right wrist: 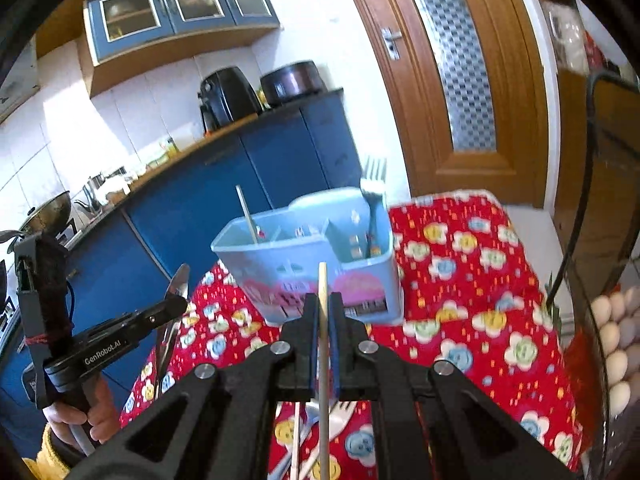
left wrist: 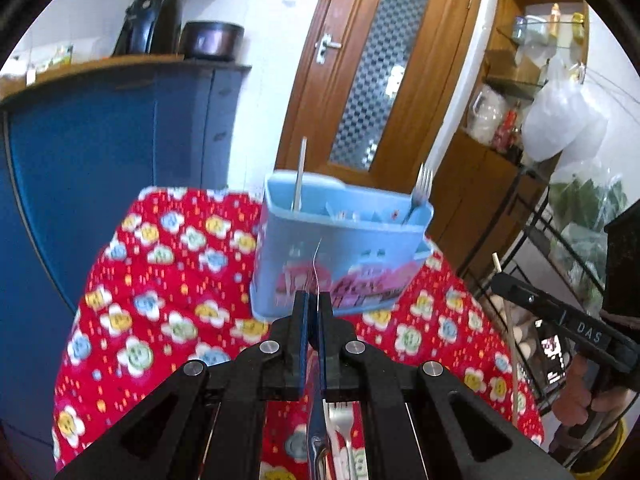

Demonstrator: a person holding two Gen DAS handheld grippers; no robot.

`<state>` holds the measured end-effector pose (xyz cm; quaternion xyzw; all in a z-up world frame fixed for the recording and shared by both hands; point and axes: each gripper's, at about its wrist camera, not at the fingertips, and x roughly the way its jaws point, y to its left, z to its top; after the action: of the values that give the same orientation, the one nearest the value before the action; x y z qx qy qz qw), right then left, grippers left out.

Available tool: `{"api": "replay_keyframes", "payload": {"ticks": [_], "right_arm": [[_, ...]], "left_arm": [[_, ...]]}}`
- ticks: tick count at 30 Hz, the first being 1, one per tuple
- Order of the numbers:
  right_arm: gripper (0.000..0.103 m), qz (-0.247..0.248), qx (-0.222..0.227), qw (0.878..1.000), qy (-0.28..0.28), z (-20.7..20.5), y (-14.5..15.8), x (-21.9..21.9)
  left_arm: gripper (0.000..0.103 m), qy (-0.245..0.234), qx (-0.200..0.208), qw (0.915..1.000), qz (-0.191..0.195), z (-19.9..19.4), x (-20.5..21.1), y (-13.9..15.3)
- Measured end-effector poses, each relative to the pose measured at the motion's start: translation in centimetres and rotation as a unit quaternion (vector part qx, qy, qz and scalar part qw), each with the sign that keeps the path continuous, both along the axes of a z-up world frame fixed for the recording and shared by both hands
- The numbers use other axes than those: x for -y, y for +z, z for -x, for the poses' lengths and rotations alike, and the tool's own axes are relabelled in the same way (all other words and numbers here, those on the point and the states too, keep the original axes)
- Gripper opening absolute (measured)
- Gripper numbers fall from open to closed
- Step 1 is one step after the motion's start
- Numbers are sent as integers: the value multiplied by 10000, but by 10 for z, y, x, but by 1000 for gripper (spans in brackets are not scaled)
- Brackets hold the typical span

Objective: Organize utensils
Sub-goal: 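Lift the knife with the left tool while the right tool carries the chopstick above the holder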

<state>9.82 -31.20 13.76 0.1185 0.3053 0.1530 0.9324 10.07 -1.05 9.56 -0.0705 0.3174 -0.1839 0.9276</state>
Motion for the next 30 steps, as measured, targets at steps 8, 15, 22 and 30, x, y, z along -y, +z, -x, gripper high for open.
{"api": "replay_keyframes", "payload": {"ticks": [8,15,22,30], "right_arm": [[6,-56,354,9994,-34,-22,24,1],[6,-72,639,9979,-72,-47,43,5],[6,-210,831,9962,-122,-75,50,5],[6,-299,1183,9921,-280,-111,58,6]], "left_arm": [[4,104,653,9978,39,-22,7,40],[4,203,1113,9936,26,-46,16,71],[4,419,1450,9885,66,-74,25,85],[4,665,1920,9790,162,-107,32,101]]}}
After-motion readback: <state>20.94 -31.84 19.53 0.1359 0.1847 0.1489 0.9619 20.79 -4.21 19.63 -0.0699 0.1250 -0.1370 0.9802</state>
